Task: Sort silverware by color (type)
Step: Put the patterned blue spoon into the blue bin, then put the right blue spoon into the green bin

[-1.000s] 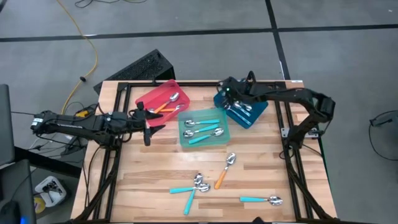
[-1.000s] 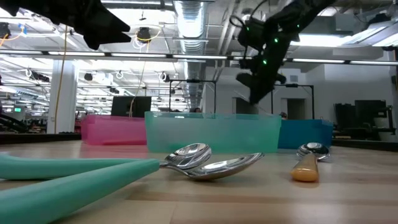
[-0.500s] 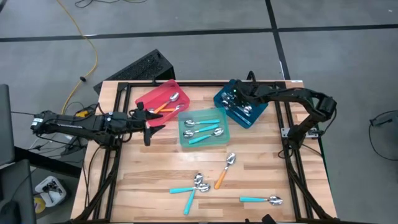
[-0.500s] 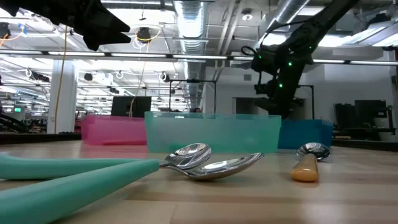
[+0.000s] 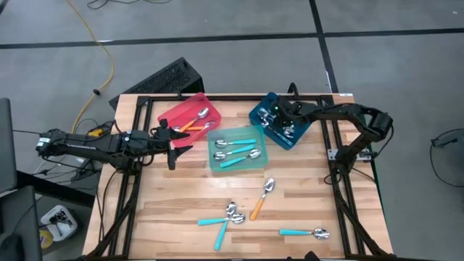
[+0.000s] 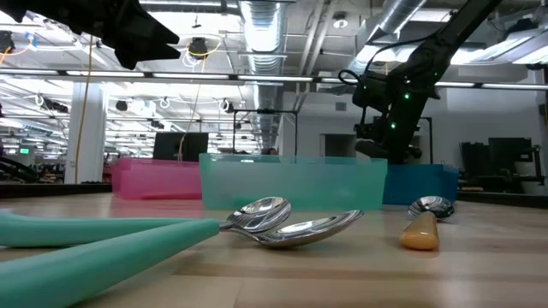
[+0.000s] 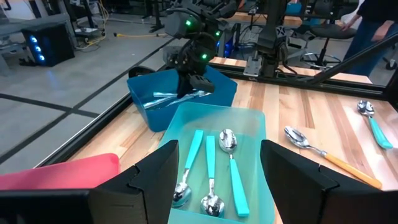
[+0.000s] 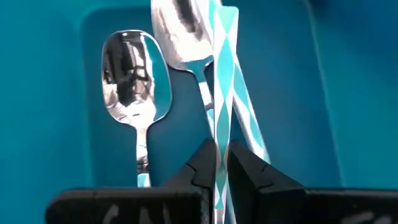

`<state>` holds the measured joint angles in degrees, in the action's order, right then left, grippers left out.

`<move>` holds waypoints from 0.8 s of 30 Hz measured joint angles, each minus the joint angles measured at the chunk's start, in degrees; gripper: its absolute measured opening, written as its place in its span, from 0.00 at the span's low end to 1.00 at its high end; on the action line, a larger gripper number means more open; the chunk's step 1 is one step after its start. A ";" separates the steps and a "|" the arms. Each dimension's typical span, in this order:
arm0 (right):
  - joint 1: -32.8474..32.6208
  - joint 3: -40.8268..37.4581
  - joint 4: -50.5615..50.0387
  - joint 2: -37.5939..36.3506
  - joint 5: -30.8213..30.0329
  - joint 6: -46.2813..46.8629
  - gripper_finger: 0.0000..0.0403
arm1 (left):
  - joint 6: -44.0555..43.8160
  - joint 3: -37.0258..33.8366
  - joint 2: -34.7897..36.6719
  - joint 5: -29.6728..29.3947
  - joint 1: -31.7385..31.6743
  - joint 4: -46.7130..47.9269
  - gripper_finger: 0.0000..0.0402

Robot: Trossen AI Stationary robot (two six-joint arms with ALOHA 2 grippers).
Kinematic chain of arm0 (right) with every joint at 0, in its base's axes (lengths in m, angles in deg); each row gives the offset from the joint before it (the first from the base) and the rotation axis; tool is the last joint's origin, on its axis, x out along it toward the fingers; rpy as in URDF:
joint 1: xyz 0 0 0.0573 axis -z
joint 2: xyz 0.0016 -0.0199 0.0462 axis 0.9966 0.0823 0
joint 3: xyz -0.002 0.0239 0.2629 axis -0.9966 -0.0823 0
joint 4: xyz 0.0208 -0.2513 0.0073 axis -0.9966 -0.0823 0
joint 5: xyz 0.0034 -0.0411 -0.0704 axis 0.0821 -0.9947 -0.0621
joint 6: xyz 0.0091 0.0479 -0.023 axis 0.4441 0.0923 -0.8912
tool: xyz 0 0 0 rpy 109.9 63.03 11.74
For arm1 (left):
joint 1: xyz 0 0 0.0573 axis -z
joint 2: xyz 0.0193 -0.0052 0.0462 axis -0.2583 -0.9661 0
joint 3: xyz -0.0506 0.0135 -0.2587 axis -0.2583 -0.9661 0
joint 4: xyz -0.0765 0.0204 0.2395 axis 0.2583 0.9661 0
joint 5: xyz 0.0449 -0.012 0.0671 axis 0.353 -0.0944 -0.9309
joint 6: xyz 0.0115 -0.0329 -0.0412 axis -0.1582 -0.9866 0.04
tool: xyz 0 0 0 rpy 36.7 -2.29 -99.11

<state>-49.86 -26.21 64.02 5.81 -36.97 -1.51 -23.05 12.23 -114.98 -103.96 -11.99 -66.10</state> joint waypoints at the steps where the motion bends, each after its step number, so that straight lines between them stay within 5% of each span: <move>1: 0.00 0.00 0.03 0.00 0.00 -0.02 0.12 | 0.00 0.00 0.00 0.00 -0.01 0.01 0.53; 15: 0.37 0.00 0.03 0.05 0.25 -0.02 0.17 | 0.08 0.00 0.00 -0.04 -0.01 0.03 0.53; 24: 0.35 0.00 0.06 0.05 1.56 0.00 0.33 | 0.28 0.00 0.00 -0.07 -0.01 0.09 0.53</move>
<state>-49.51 -26.21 64.09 5.86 -35.41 -1.51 -22.77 12.23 -114.98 -104.02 -12.00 -66.01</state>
